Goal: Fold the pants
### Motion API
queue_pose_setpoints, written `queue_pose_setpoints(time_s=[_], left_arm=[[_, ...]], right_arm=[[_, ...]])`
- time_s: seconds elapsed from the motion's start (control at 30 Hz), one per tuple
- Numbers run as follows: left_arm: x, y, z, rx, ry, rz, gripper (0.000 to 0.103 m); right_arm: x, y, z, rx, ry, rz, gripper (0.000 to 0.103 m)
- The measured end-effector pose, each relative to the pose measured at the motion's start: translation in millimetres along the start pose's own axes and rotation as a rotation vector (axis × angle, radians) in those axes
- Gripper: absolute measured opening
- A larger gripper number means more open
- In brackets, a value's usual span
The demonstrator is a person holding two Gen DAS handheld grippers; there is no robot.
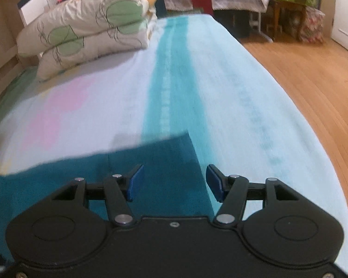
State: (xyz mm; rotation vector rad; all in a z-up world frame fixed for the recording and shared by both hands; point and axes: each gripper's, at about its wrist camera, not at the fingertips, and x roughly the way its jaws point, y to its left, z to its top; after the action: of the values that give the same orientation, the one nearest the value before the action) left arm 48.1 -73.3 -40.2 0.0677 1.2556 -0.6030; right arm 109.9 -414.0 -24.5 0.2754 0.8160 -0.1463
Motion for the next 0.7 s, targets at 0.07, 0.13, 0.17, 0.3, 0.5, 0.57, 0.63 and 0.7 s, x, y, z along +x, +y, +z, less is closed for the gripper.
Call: queue_pose_setpoints(time_s=[0.07, 0.13, 0.17, 0.3, 0.5, 0.57, 0.63, 0.7], left_arm=[[2, -2, 1, 0.001, -0.005, 0.007, 0.027], [1, -1, 1, -0.004, -0.01, 0.01, 0.027], [2, -2, 1, -0.007, -0.013, 0.012, 0.027], [-1, -1, -2, -0.007, -0.021, 0.022, 0.027], [0, -6, -3, -0.014, -0.028, 0.019, 0.037], [0, -10, -4, -0.003, -0.033, 0.031, 0.039], [0, -14, -7, 0.018, -0.038, 0.048, 0.04], [1, -19, -9, 0.032, -0.045, 0.068, 0.041]], right_arm=[[17, 0, 6, -0.012, -0.002, -0.017, 0.064], [31, -1, 7, -0.018, 0.013, -0.031, 0.064], [37, -2, 7, -0.021, 0.024, -0.034, 0.064], [51, -6, 3, -0.01, 0.065, 0.0, 0.057], [48, 1, 2, -0.049, 0.059, 0.056, 0.019], [47, 3, 8, -0.059, 0.028, 0.033, 0.019], [52, 3, 13, -0.067, 0.026, 0.006, 0.019], [61, -1, 15, -0.045, 0.073, 0.012, 0.024]])
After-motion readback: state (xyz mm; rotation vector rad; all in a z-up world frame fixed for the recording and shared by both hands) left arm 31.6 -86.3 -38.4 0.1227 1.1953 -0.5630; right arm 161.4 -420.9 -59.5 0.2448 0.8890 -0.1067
